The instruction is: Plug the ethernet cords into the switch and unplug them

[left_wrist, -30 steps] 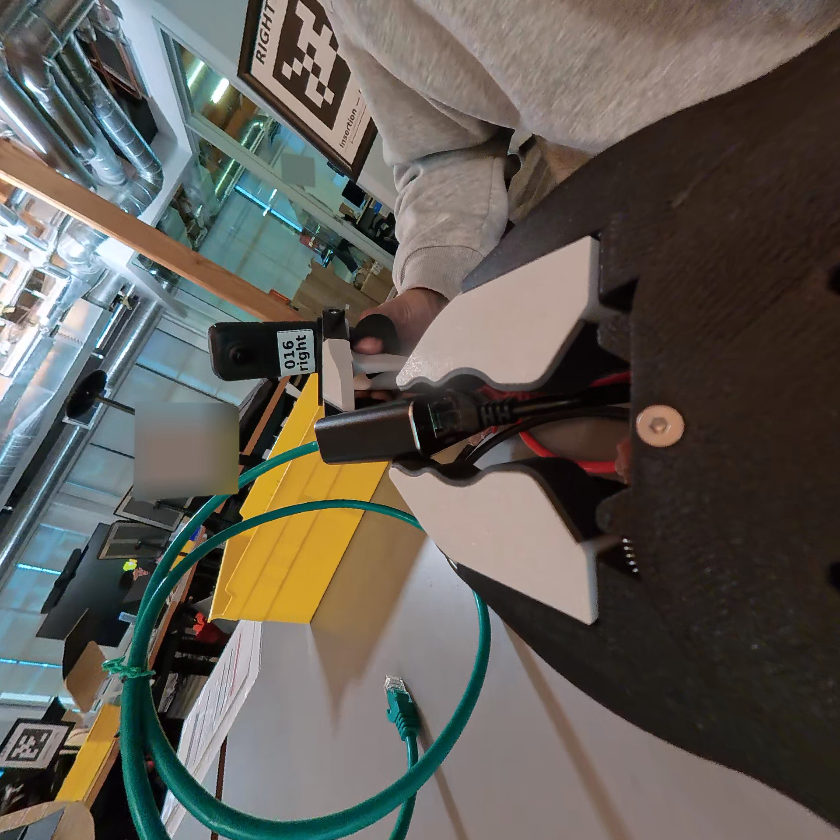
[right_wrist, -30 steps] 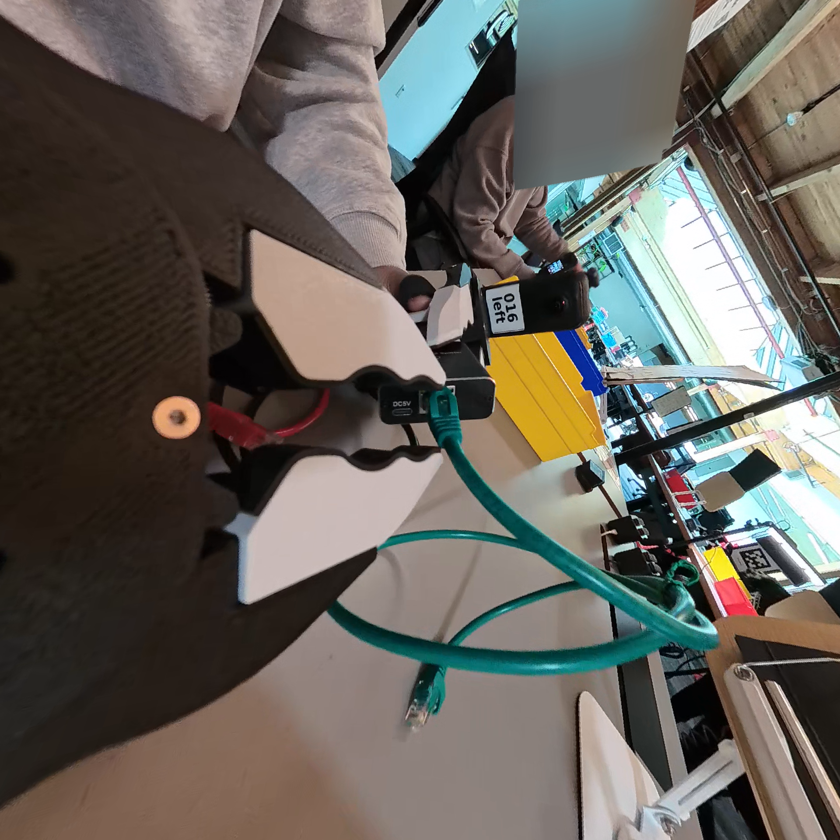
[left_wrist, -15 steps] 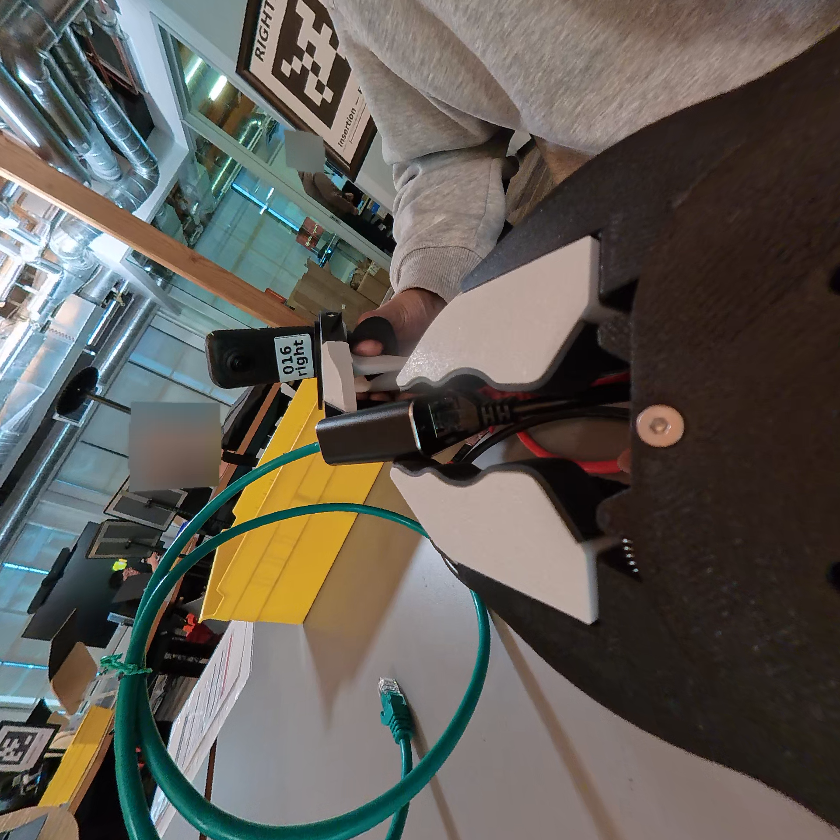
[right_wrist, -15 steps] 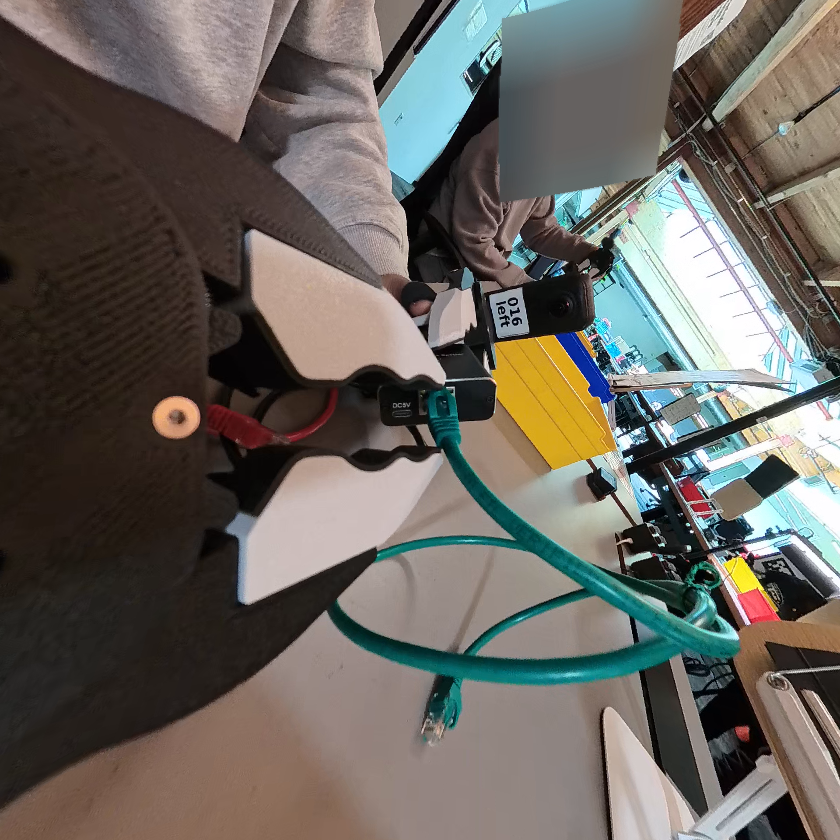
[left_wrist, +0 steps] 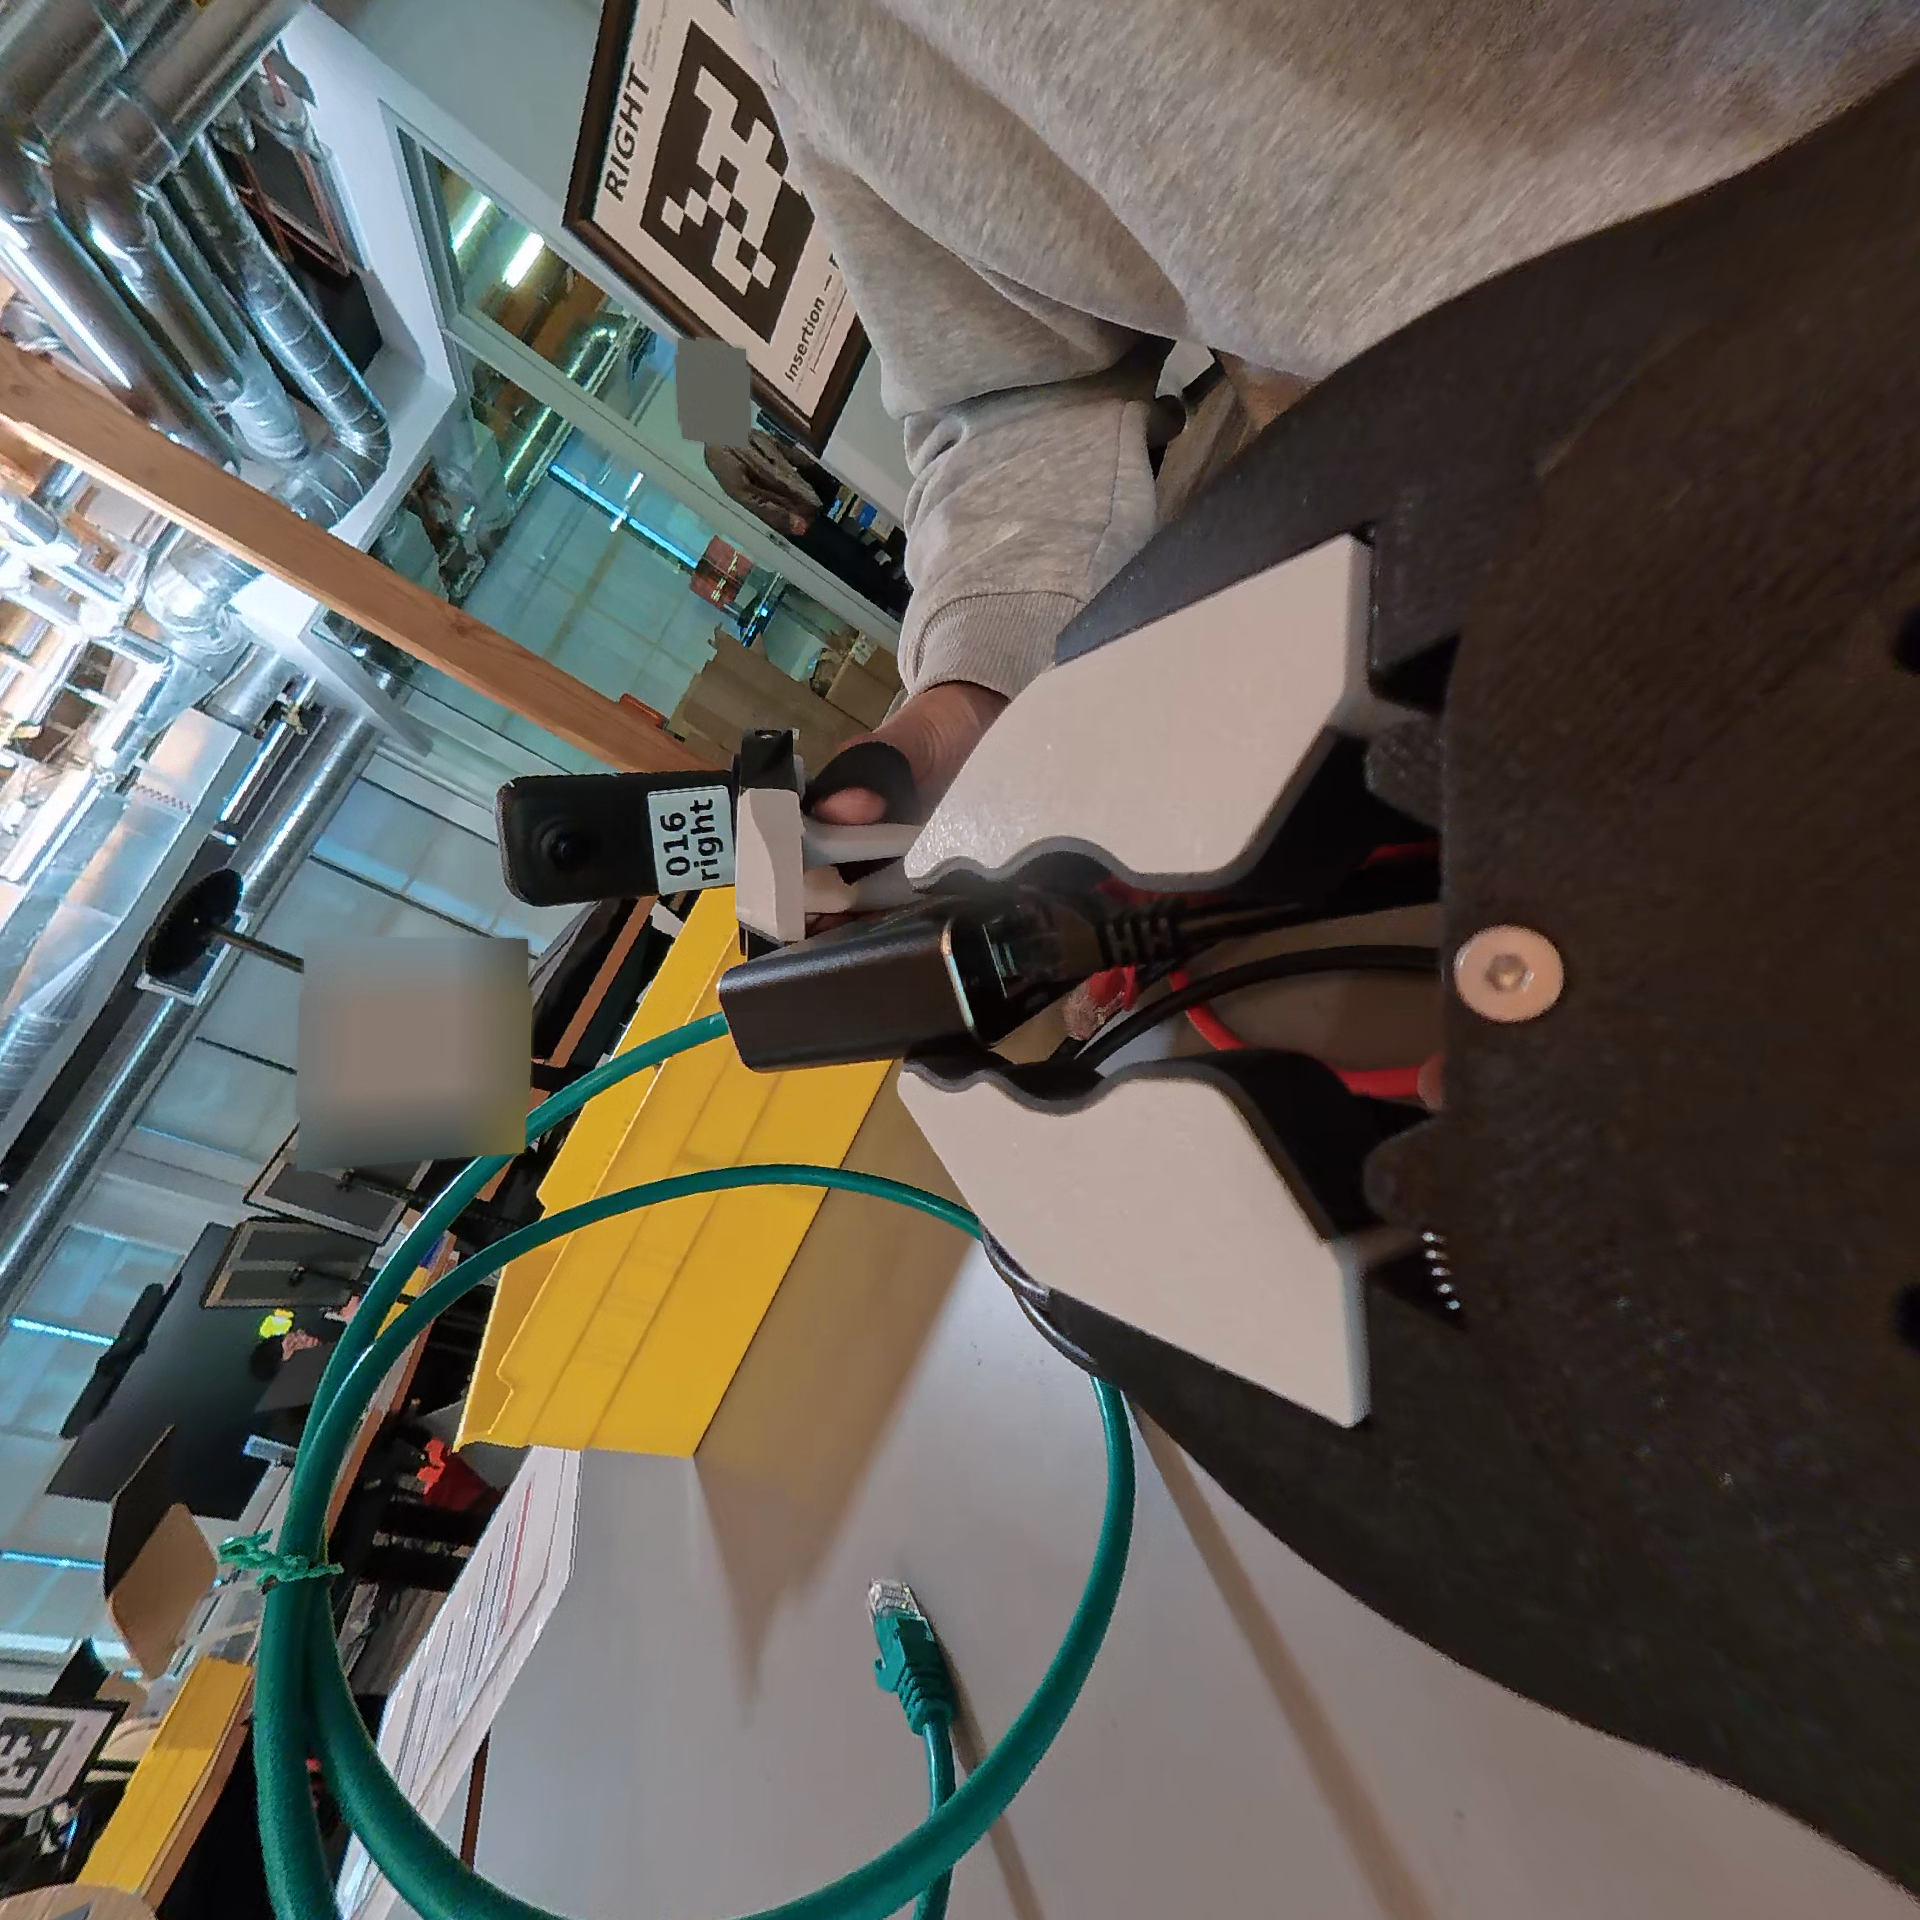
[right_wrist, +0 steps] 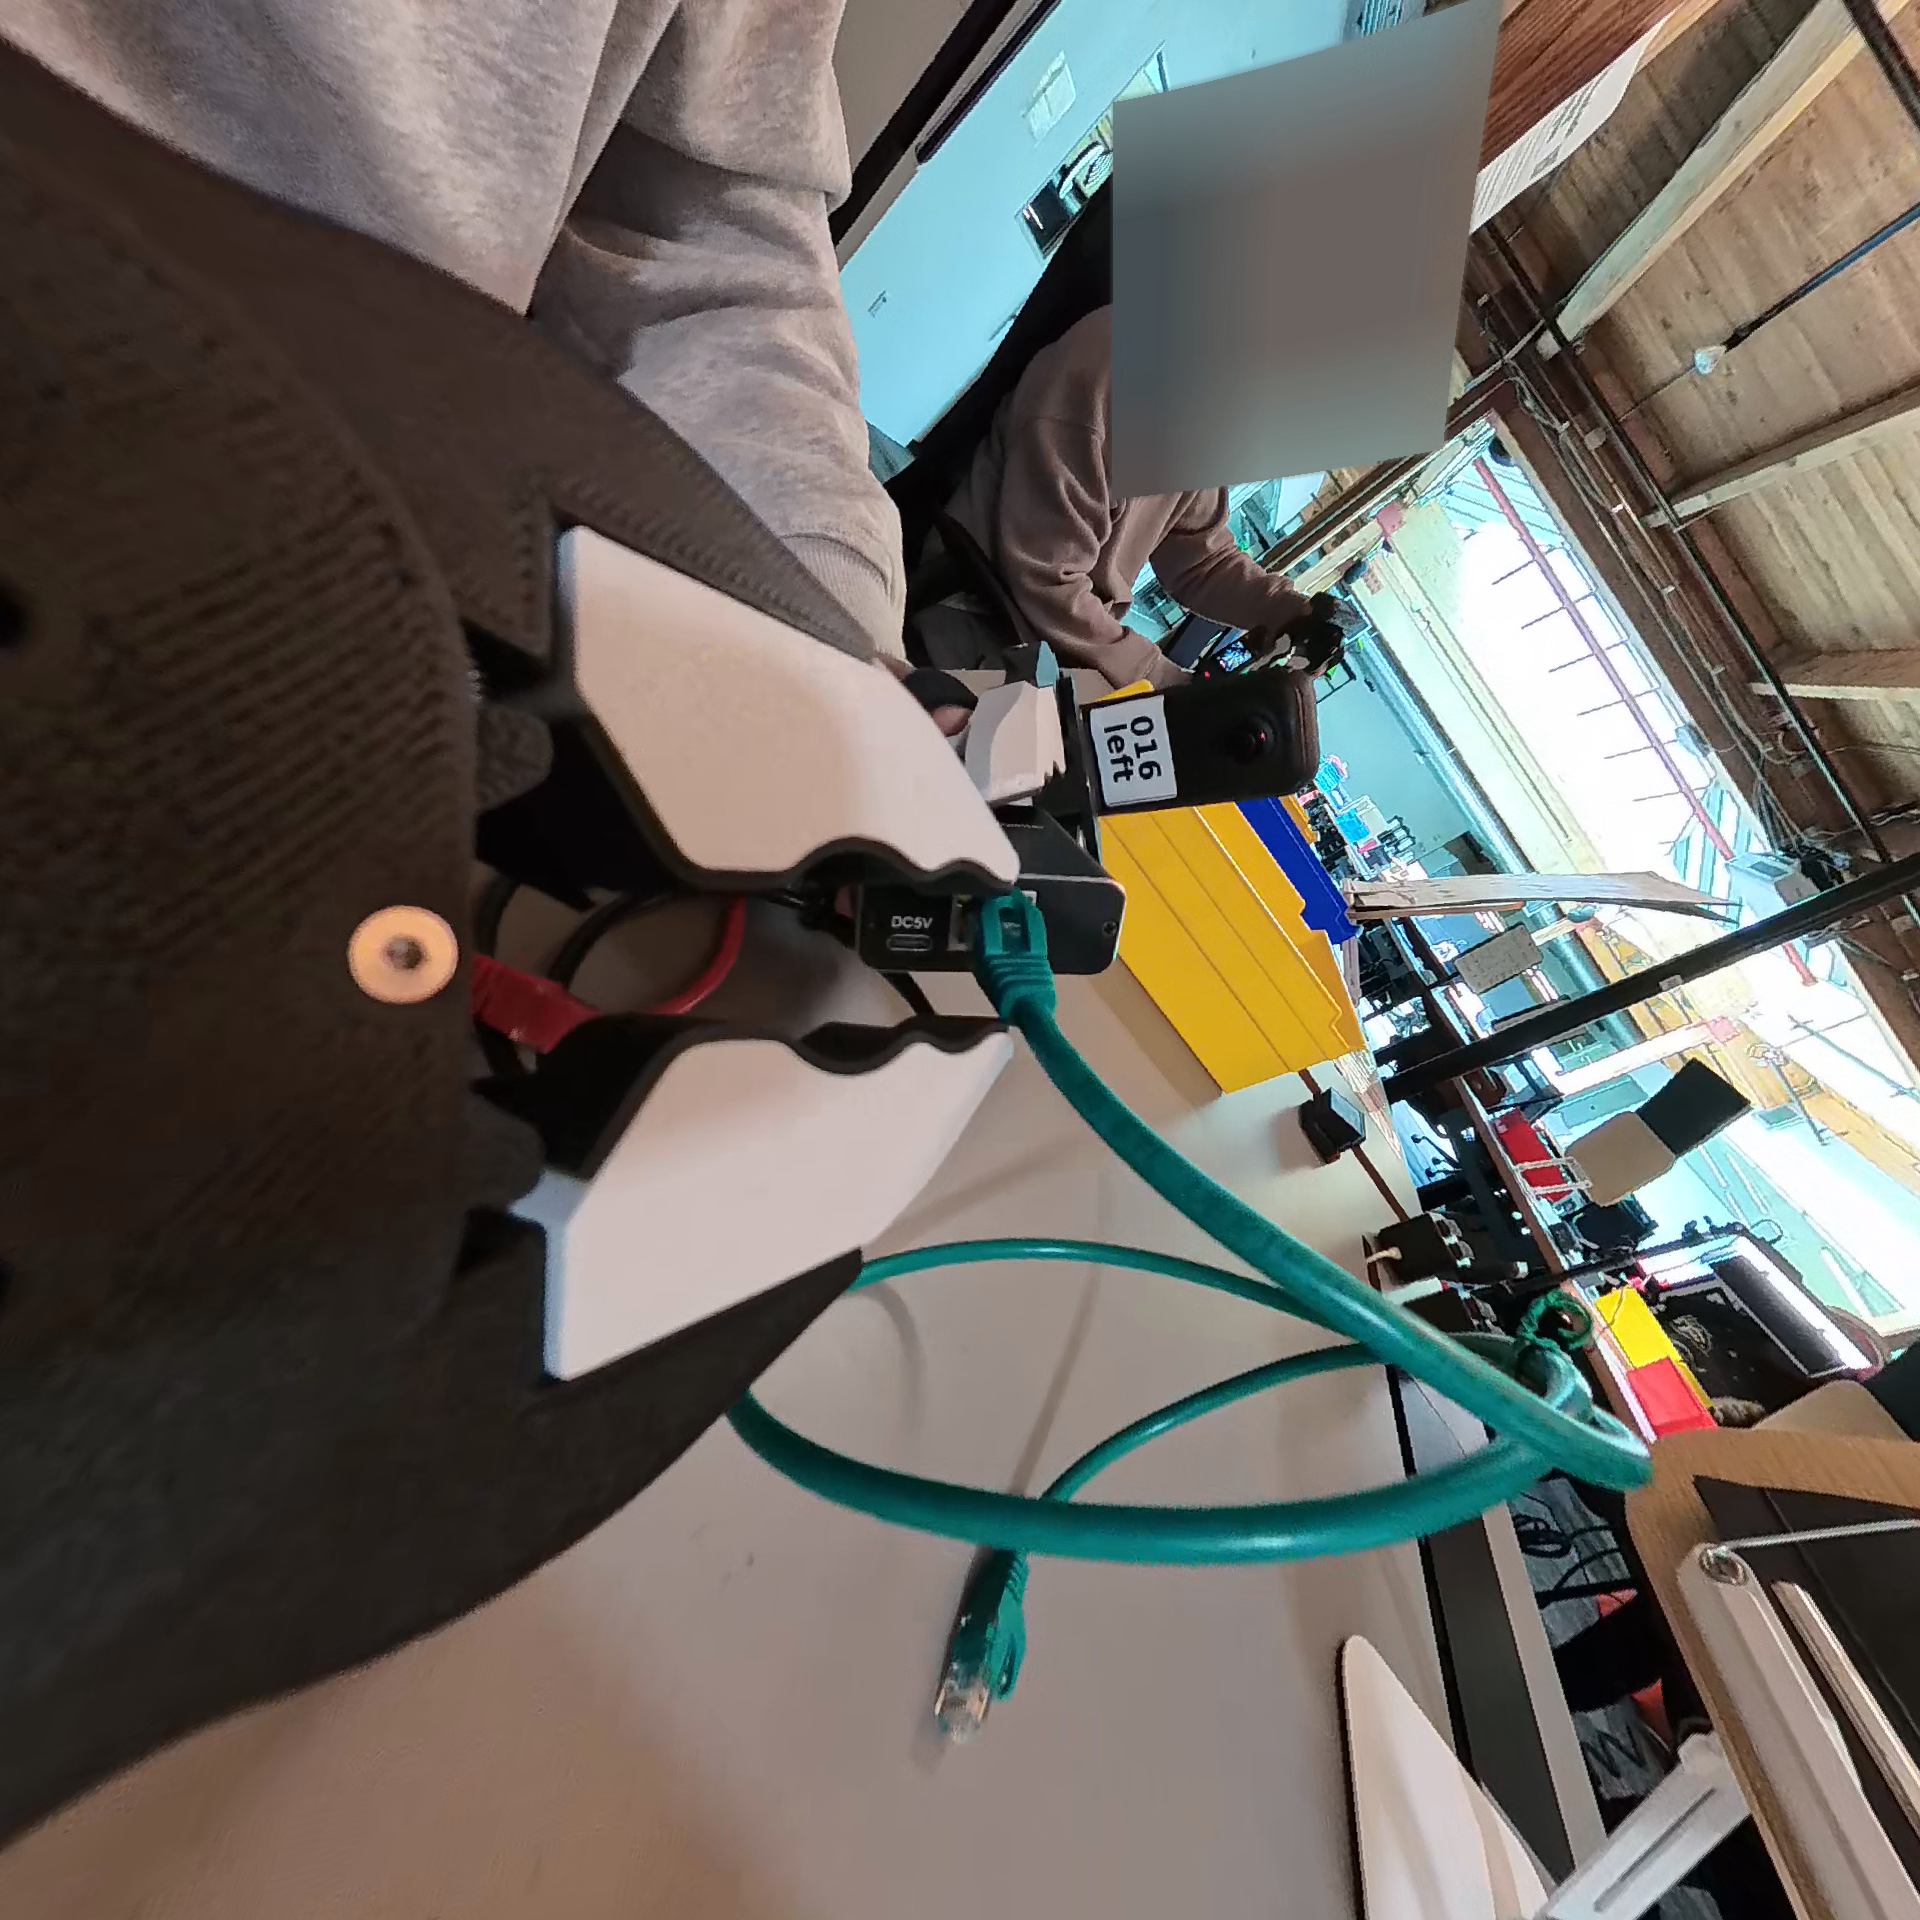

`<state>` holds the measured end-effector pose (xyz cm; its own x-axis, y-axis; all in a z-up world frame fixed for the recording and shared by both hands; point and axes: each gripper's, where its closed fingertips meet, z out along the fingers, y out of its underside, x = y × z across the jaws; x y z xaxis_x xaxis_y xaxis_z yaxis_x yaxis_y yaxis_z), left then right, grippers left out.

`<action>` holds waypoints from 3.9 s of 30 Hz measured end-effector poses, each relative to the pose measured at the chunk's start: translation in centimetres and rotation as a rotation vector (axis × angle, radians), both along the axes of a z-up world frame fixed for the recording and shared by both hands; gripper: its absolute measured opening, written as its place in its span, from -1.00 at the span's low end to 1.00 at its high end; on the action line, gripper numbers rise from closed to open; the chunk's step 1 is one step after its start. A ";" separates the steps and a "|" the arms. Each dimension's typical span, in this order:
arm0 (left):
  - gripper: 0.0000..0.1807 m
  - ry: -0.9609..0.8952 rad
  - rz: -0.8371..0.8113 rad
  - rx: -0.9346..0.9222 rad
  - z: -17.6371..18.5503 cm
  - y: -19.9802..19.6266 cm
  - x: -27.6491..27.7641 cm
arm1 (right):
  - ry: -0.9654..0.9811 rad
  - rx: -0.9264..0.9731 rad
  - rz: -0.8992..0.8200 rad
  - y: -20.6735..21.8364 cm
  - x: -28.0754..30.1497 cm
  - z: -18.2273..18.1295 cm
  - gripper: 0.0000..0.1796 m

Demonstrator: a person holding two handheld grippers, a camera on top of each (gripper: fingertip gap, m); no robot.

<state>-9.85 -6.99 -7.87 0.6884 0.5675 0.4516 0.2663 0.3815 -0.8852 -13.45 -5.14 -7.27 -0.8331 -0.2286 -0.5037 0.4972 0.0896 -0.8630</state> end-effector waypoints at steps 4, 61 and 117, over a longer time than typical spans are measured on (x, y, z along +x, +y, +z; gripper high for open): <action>-0.70 -0.004 -0.003 0.000 0.0 0.0 0.0 | -0.021 -0.006 0.002 -0.1 0.0 0.0 -0.75; -0.29 -0.251 0.309 0.888 0.1 -0.7 -0.6 | -0.172 -0.148 0.094 0.3 3.0 2.0 -1.00; -0.56 -0.094 -0.023 -0.030 -1.1 -0.1 1.6 | 0.310 0.183 0.193 -1.1 5.9 -3.6 -0.82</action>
<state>-8.25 -7.08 -8.93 0.6571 0.5659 0.4980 0.3569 0.3483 -0.8668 -7.52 -6.26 -10.86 -0.9025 -0.3256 -0.2819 0.1746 0.3217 -0.9306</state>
